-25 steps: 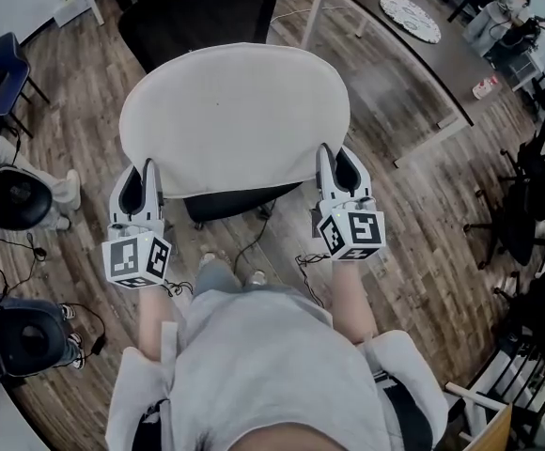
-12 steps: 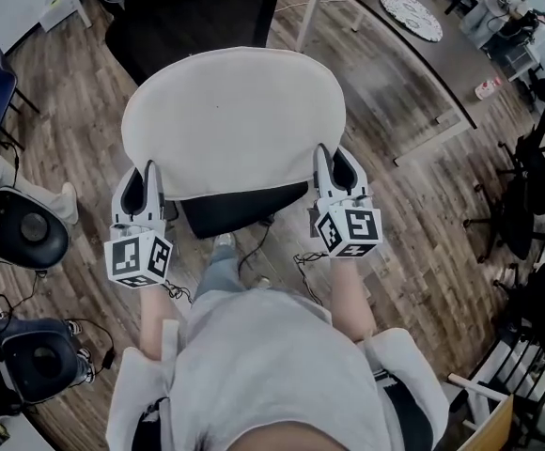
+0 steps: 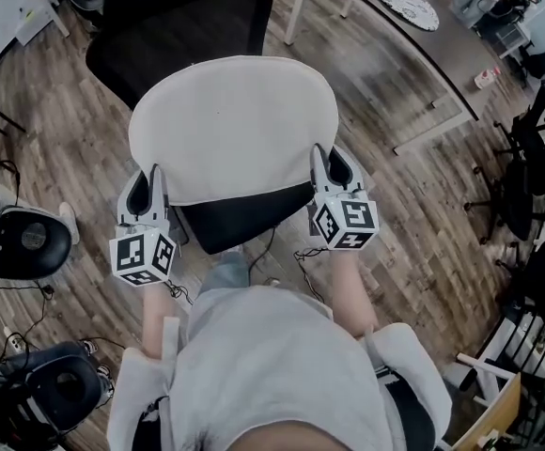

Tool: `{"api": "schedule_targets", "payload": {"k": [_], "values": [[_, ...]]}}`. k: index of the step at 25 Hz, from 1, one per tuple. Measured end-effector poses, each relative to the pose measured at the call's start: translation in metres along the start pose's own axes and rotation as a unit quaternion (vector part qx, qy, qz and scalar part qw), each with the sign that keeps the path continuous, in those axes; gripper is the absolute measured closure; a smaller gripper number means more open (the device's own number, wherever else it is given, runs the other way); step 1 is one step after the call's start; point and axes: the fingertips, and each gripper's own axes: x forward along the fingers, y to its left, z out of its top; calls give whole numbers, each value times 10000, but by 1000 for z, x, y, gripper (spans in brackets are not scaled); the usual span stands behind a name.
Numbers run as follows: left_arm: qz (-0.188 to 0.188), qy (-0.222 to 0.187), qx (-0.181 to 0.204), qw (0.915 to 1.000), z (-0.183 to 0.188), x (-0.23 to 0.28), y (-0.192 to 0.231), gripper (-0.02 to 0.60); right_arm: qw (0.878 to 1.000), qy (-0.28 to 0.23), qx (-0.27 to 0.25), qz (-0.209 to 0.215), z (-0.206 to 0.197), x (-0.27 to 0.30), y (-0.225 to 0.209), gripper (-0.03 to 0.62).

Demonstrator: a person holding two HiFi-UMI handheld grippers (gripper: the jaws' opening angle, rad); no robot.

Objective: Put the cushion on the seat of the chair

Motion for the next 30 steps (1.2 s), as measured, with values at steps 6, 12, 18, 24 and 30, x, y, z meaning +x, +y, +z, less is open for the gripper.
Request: {"api": "schedule_targets", "payload": {"k": [6,12,18,24,30], "values": [[-71,496,-168,9986,-35,33,24,519,9985,497,96,-199,-36,36,0,523],[-162,1046,-189,9942,-78,60,43,518,9939,1001,213,-421,-80,61,-1,522],[-297,1581,-141,9869,-122,91,59,518,9852,1504,429,-696,-131,82,-6,522],[-325,2091,-164,9772,-165,116,63,518,9755,1913,604,-904,-178,96,-18,522],[-246,2556,-261,9661,-208,137,67,518,9656,2307,675,-991,-220,116,-32,522]]}}
